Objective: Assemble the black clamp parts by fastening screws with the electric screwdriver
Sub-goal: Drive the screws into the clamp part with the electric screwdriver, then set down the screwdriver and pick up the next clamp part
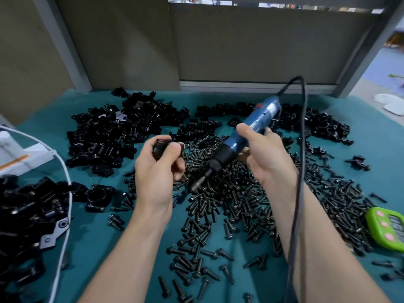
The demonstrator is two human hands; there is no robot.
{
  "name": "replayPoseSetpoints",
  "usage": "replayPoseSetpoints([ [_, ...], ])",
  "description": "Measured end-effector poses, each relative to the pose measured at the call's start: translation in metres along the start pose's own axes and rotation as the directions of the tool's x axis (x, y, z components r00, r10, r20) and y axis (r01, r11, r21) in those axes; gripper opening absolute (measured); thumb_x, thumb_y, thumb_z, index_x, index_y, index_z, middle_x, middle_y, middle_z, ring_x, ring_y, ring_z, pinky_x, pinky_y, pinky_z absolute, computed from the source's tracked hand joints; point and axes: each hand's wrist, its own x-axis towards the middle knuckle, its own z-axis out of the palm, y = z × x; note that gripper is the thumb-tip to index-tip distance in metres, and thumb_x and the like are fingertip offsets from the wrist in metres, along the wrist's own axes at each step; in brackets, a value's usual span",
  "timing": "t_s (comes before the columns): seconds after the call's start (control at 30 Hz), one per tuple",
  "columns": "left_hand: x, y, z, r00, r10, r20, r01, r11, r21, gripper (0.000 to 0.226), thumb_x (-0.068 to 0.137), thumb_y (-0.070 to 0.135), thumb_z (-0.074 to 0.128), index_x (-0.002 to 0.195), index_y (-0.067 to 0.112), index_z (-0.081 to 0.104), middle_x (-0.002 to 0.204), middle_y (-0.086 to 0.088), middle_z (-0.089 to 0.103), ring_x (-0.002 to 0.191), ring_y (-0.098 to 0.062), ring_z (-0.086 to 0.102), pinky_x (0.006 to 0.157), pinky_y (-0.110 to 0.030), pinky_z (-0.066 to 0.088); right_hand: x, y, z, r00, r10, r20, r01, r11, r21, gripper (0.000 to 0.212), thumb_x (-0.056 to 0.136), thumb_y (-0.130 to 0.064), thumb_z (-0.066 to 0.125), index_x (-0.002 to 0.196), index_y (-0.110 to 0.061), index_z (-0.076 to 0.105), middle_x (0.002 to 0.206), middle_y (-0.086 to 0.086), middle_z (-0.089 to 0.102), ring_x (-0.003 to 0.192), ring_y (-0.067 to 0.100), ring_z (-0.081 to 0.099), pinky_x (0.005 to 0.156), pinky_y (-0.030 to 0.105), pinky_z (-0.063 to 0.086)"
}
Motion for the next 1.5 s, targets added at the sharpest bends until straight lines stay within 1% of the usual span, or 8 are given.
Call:
replayPoseSetpoints([
  [0.17, 0.0, 0.005, 0.004, 0.992, -0.103, -0.072, 0.091, 0.985, -0.149, 0.014, 0.093, 0.013, 0.073, 0.104, 0.01, 0.066, 0.09, -0.006, 0.075, 0.061, -0.009, 0.063, 0.047, -0.021, 0.05, -0.007, 0.01, 0.008, 0.968, -0.244, -0.061, 0.162, 0.789, -0.593, 0.077, 0.073, -0.046, 0.087, 0.136, -0.025, 0.048, 0.105, -0.005, 0.068, 0.08, 0.007, 0.063, 0.07, 0.027, 0.052],
  [0.33, -0.001, 0.009, 0.003, 0.987, -0.158, -0.026, 0.147, 0.96, -0.238, 0.014, 0.088, 0.014, 0.077, 0.088, 0.006, 0.066, 0.069, -0.002, 0.069, 0.053, -0.007, 0.06, 0.048, -0.018, 0.051, -0.01, 0.022, 0.013, 0.965, -0.244, -0.098, 0.099, 0.684, -0.723, 0.105, 0.084, -0.054, 0.08, 0.161, -0.023, 0.018, 0.086, -0.008, 0.058, 0.068, 0.006, 0.053, 0.052, 0.024, 0.039],
  [0.5, -0.002, 0.012, -0.001, 0.997, -0.07, 0.024, 0.074, 0.982, -0.176, 0.023, 0.091, 0.015, 0.068, 0.074, 0.016, 0.054, 0.064, 0.001, 0.054, 0.046, -0.008, 0.036, 0.042, -0.02, 0.022, -0.011, 0.006, 0.01, 0.981, -0.176, -0.083, 0.067, 0.707, -0.704, 0.064, 0.099, -0.04, 0.061, 0.154, -0.015, 0.041, 0.109, 0.009, 0.073, 0.087, 0.026, 0.074, 0.086, 0.04, 0.057],
  [0.6, -0.004, 0.013, -0.001, 0.996, -0.09, 0.022, 0.092, 0.957, -0.275, 0.014, 0.085, 0.018, 0.061, 0.075, 0.017, 0.051, 0.066, 0.001, 0.053, 0.047, -0.008, 0.032, 0.045, -0.023, 0.017, -0.02, -0.013, 0.0, 0.964, -0.266, 0.0, 0.182, 0.659, -0.73, 0.015, 0.096, -0.024, 0.062, 0.097, -0.025, 0.076, 0.077, 0.0, 0.077, 0.067, 0.018, 0.076, 0.079, 0.042, 0.064],
  [0.77, 0.001, 0.012, -0.002, 0.988, -0.149, 0.033, 0.152, 0.943, -0.297, 0.027, 0.102, 0.015, 0.053, 0.076, 0.018, 0.053, 0.066, 0.002, 0.056, 0.048, -0.007, 0.035, 0.046, -0.022, 0.02, -0.05, -0.015, -0.022, 0.925, -0.021, 0.38, 0.376, 0.206, -0.904, 0.022, 0.085, -0.016, 0.078, 0.071, -0.033, 0.079, 0.067, -0.021, 0.073, 0.064, -0.001, 0.07, 0.061, 0.015, 0.058],
  [1.13, -0.001, 0.003, 0.0, 0.993, -0.111, 0.028, 0.114, 0.979, -0.171, 0.022, 0.101, 0.01, 0.056, 0.08, 0.015, 0.054, 0.062, 0.002, 0.054, 0.044, -0.007, 0.034, 0.043, -0.018, 0.023, -0.092, 0.019, -0.025, 0.913, 0.142, 0.382, 0.383, 0.021, -0.924, 0.026, 0.063, -0.032, 0.094, 0.064, -0.023, 0.07, 0.056, -0.009, 0.067, 0.061, 0.015, 0.069, 0.062, 0.031, 0.062],
  [1.3, -0.004, 0.0, 0.003, 0.996, -0.064, 0.058, 0.068, 0.995, -0.073, 0.024, 0.099, 0.007, 0.059, 0.077, 0.015, 0.053, 0.059, 0.002, 0.052, 0.044, -0.008, 0.033, 0.042, -0.018, 0.027, -0.091, 0.021, -0.028, 0.914, 0.059, 0.402, 0.4, 0.041, -0.915, 0.019, 0.07, -0.021, 0.084, 0.062, -0.026, 0.067, 0.058, -0.01, 0.064, 0.065, 0.019, 0.069, 0.066, 0.031, 0.061],
  [1.5, -0.003, -0.002, 0.003, 0.995, -0.089, 0.043, 0.093, 0.992, -0.082, 0.021, 0.097, 0.009, 0.061, 0.078, 0.014, 0.054, 0.059, 0.002, 0.051, 0.043, -0.008, 0.032, 0.041, -0.018, 0.026, -0.089, 0.024, -0.028, 0.9, 0.063, 0.432, 0.374, 0.401, -0.837, 0.027, 0.075, -0.021, 0.091, 0.098, -0.031, 0.082, 0.065, -0.017, 0.072, 0.047, -0.004, 0.059, 0.048, 0.008, 0.043],
])
